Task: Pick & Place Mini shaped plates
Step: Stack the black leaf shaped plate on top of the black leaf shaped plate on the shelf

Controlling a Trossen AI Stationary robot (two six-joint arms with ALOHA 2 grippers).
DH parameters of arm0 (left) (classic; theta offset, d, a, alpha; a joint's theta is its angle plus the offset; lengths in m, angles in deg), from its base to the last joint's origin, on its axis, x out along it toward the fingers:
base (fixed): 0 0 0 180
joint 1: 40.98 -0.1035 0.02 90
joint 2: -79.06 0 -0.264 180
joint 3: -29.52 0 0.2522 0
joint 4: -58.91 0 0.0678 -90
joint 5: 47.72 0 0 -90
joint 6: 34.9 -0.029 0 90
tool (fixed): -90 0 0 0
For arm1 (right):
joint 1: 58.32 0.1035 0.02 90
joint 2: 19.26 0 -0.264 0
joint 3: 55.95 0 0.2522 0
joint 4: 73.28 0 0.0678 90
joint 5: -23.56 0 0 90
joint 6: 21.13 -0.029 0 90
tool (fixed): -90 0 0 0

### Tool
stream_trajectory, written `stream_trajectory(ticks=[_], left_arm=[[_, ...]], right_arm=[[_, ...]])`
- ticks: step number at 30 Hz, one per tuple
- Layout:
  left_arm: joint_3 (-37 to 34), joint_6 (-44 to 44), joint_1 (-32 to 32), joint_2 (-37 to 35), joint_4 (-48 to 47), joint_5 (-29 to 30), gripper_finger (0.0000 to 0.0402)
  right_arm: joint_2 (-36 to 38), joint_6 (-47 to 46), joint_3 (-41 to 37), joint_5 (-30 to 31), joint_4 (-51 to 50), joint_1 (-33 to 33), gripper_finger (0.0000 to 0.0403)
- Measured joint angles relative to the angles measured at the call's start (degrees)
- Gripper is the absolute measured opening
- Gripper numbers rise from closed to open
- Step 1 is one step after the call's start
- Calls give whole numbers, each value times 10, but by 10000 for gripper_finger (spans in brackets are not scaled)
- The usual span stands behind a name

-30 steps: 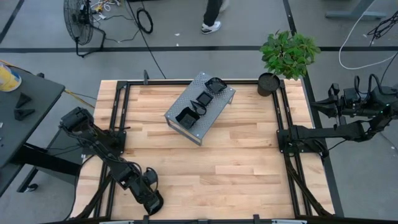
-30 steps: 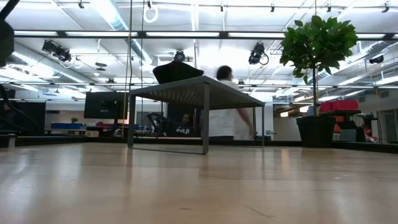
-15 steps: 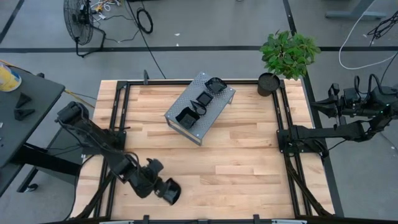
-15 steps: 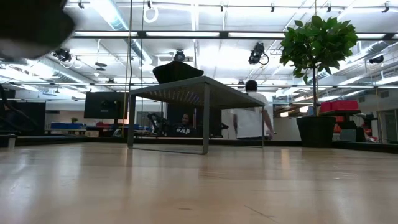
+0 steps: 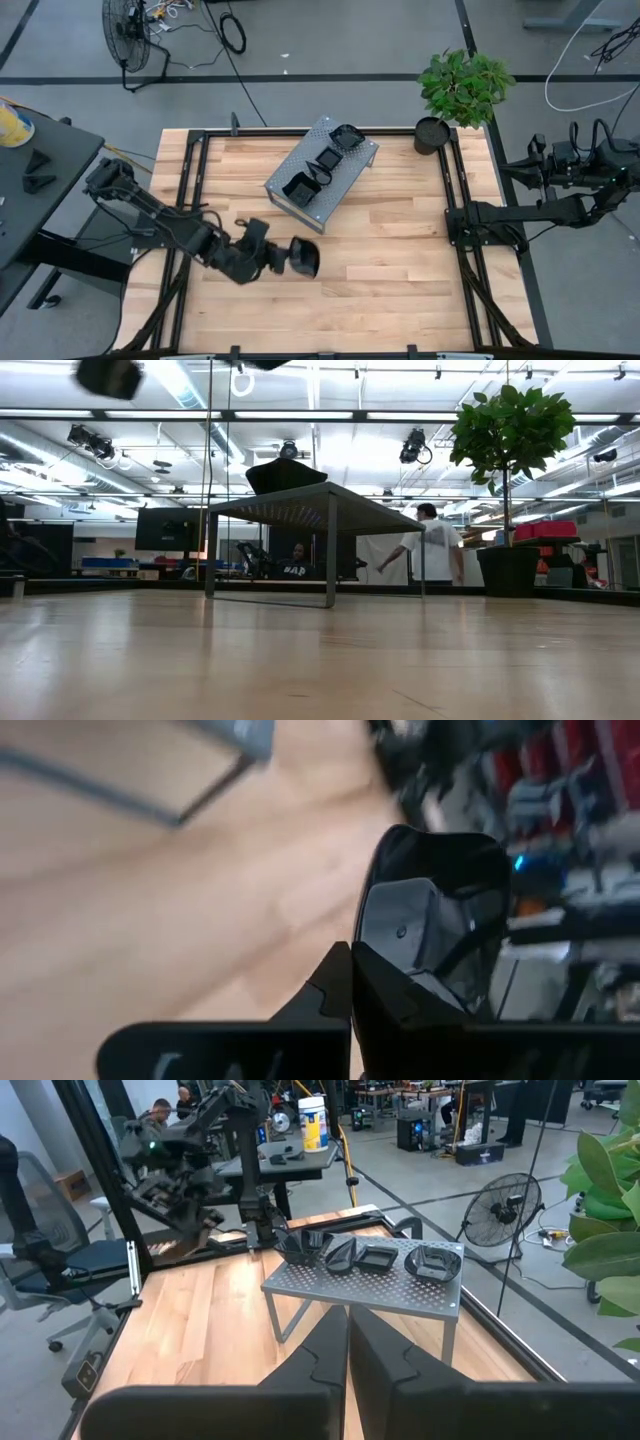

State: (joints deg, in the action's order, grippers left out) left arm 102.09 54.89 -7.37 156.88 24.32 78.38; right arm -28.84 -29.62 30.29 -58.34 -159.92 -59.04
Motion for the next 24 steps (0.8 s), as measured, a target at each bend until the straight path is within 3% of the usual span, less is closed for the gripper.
stream_trajectory(ticks=[10,17,24], left_arm=[[74,-131,-123,0,0,-15,2],[113,-220,-223,0,5,-79,2],[143,-334,-329,0,12,-183,4]], right_arm=[[0,0,0,0,0,0,20],[0,0,0,0,0,0,20],[0,0,0,0,0,0,20]])
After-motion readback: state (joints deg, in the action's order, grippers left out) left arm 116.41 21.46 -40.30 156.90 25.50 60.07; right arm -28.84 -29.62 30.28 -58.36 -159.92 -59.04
